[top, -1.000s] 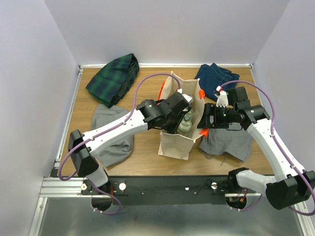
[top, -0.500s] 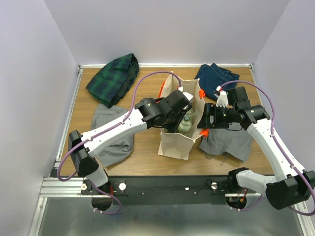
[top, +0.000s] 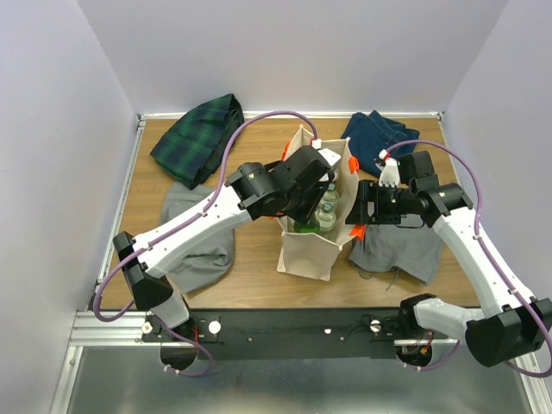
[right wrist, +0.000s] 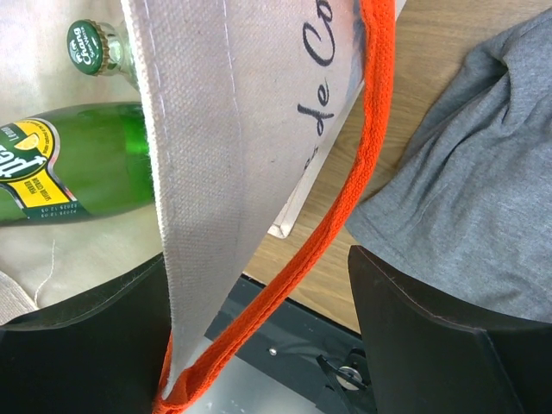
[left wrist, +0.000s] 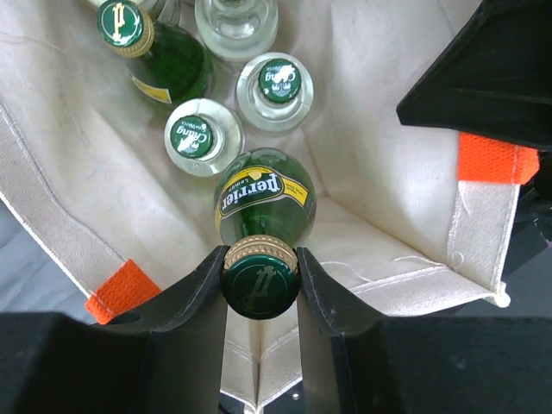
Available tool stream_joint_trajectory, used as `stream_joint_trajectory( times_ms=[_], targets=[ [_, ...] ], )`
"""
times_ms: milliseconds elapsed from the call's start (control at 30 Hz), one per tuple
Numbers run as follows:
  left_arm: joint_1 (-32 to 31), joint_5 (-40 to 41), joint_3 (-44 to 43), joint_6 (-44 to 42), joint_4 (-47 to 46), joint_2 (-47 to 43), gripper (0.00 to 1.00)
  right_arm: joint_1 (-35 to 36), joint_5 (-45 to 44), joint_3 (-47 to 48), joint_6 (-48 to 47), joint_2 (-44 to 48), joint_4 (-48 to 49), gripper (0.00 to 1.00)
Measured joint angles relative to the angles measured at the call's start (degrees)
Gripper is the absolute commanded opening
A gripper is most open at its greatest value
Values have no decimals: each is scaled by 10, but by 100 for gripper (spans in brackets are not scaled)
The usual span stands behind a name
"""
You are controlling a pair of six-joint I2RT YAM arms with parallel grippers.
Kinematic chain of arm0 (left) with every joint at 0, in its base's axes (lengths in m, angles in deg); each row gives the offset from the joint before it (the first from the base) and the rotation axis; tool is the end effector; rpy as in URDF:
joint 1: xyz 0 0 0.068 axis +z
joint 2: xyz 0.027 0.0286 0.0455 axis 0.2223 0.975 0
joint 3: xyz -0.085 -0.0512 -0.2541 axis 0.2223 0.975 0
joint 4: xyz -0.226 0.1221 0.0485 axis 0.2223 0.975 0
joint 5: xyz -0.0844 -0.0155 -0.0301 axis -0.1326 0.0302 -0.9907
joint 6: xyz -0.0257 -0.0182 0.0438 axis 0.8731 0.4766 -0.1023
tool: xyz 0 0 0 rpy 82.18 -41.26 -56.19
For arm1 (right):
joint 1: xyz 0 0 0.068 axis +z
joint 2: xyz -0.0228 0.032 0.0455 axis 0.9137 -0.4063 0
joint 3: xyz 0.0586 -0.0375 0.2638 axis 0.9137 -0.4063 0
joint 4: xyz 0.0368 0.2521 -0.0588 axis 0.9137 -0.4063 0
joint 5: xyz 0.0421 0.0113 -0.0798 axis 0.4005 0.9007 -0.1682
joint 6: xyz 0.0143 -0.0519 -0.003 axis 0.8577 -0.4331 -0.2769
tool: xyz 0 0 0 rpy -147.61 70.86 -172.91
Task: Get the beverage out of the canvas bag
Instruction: Take out the drink from the canvas bag.
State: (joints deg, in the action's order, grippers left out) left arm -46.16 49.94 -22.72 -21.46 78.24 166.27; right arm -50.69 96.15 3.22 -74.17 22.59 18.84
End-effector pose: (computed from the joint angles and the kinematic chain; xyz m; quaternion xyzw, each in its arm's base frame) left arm 0.1734 -0.2782 0.4022 0.2733 0.8954 -0.1689 0.3084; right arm 0.2054 0.0704 0.3192 -0.0582 0.9356 0.2572 0.2350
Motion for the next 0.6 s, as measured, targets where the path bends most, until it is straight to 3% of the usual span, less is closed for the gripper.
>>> stream_joint_trajectory(
  times_ms=[267, 600],
  targets=[
    [0, 2, -8, -5, 23, 1, 0, 0, 0, 1, 0, -1, 0, 85],
    [0, 1, -96, -24, 62, 16, 0, 0, -3, 6, 0, -5, 0, 85]
  ],
)
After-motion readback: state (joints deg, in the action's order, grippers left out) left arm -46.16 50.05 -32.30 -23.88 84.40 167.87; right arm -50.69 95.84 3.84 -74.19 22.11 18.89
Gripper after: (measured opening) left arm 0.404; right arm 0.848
